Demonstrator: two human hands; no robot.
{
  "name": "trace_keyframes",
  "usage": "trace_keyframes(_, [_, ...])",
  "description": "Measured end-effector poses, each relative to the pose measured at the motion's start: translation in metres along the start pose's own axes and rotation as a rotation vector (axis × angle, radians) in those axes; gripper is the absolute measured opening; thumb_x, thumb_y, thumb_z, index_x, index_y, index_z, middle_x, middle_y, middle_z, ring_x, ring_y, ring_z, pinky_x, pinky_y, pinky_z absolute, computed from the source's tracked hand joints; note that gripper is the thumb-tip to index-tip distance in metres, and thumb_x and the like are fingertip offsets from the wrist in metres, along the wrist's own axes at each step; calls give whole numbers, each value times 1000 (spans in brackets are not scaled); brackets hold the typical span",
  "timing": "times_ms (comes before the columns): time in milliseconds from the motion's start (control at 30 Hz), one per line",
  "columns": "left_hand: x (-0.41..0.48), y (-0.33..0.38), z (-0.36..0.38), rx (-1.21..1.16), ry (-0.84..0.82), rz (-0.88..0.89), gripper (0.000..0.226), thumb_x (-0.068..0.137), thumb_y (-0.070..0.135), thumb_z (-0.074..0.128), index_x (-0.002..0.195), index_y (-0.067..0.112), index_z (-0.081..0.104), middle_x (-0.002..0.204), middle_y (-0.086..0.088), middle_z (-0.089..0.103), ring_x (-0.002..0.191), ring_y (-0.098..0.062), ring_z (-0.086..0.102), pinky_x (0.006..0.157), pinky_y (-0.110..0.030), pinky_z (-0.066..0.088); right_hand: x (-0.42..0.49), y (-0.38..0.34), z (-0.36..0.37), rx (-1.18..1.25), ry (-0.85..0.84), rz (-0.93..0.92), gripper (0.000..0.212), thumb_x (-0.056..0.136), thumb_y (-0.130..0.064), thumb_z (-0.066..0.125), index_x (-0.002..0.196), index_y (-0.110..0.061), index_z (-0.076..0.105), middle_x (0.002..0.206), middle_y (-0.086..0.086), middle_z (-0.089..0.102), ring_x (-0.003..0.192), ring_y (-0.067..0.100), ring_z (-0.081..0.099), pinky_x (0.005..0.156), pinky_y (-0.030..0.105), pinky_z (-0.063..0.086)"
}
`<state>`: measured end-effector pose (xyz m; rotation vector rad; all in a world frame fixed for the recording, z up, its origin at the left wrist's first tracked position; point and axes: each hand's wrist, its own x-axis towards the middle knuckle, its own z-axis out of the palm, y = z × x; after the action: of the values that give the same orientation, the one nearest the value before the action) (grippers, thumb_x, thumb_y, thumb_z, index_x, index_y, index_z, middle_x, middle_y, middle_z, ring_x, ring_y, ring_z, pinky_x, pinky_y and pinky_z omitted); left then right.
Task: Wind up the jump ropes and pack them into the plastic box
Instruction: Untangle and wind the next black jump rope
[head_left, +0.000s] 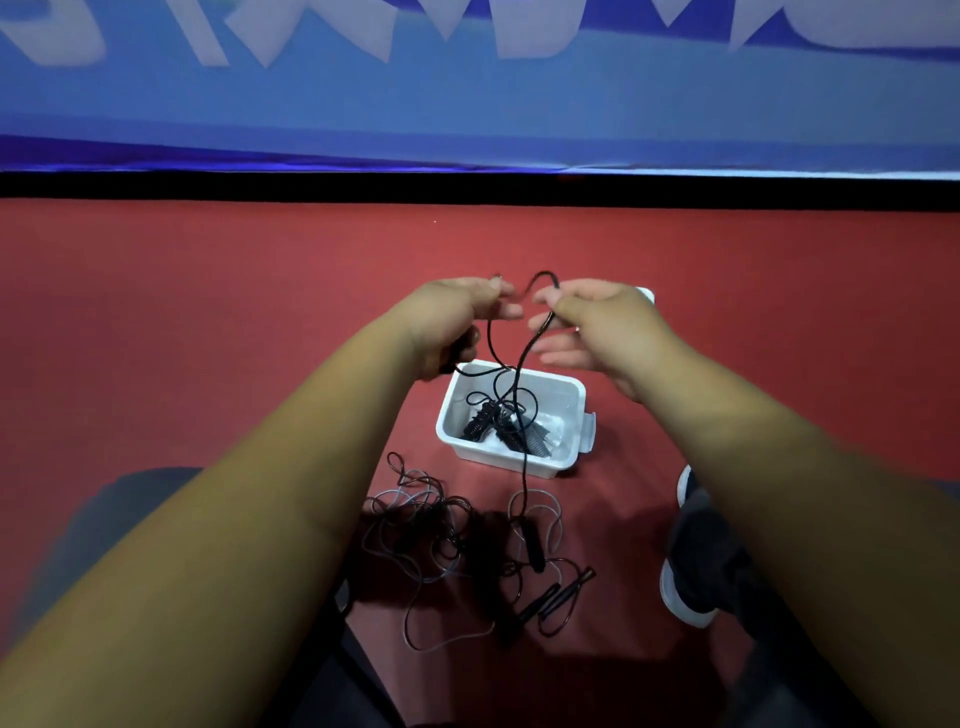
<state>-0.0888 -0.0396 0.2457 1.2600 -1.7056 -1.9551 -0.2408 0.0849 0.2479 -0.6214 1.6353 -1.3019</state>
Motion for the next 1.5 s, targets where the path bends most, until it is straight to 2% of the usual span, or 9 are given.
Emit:
trace_keyframes(233, [-9, -14, 11, 201, -381, -52, 32, 112, 21, 43, 130, 11, 67, 128, -4, 74, 56, -12, 34, 53, -26, 33, 8, -20, -14, 596, 127, 15, 14, 110, -6, 52, 111, 3, 63, 79, 17, 75, 73, 24, 79, 64, 30, 63])
trace_keyframes(500, [-8, -13, 18, 277, -370, 88, 20, 107, 26, 57, 114, 16, 73, 119, -1, 76, 57, -12, 40, 56, -26, 35, 13, -18, -24, 853, 201, 90, 16, 113, -8, 48, 111, 6, 55, 85, 24, 76, 75, 29, 80, 61, 34, 65])
trace_keyframes(567, [-7, -9, 19, 207, -294, 106, 18, 107, 27, 59, 110, 17, 73, 115, -2, 78, 55, -10, 41, 53, -24, 33, 15, -17, -24, 699, 217, 162, 30, 114, -21, 47, 116, 8, 56, 104, 24, 73, 83, 30, 80, 64, 39, 67])
trace_keyframes(667, [-3, -5, 18, 67, -210, 98, 17, 106, 29, 60, 107, 18, 73, 113, -2, 79, 54, -10, 39, 53, -24, 27, 12, -11, -23, 221, 191, 241, 25, 110, -14, 44, 114, 0, 64, 100, 13, 70, 81, 24, 75, 62, 38, 65])
trace_keyframes(833, [-1, 4, 19, -212, -132, 78, 14, 105, 26, 62, 106, 15, 71, 106, -3, 79, 53, -6, 38, 51, -21, 27, 1, 10, -8, -460, -122, 211, 21, 102, -13, 62, 114, -27, 72, 110, 2, 73, 88, 17, 69, 74, 32, 58])
trace_keyframes(967, [-2, 9, 14, -311, -64, 85, 14, 103, 29, 64, 107, 17, 71, 107, -1, 79, 52, -5, 38, 51, -20, 25, 0, 34, 1, -605, -227, 99, 10, 99, -27, 73, 106, -22, 78, 114, 10, 76, 89, 19, 61, 72, 32, 51])
trace_keyframes(1333, [-2, 3, -4, 16, 73, 131, 45, 108, 55, 43, 119, 21, 70, 113, 10, 78, 53, -13, 37, 53, -25, 31, 0, 3, 2, -90, 0, 90, 16, 107, -14, 62, 112, -1, 70, 88, 13, 79, 65, 22, 76, 62, 36, 67])
trace_keyframes(1433, [-6, -2, -2, 129, -31, 124, 33, 109, 42, 49, 122, 19, 69, 109, 9, 79, 51, -13, 37, 53, -26, 26, -1, -10, -1, 152, -5, 107, 20, 110, -11, 57, 119, 4, 66, 77, 8, 73, 59, 17, 73, 59, 34, 65])
trace_keyframes(1500, [-11, -2, 3, 199, -124, 75, 23, 108, 28, 55, 121, 17, 70, 88, 10, 79, 47, -11, 39, 45, -19, 27, -1, -16, -1, 320, -12, 130, 20, 111, -9, 52, 120, 5, 64, 76, 8, 67, 56, 14, 72, 57, 30, 63])
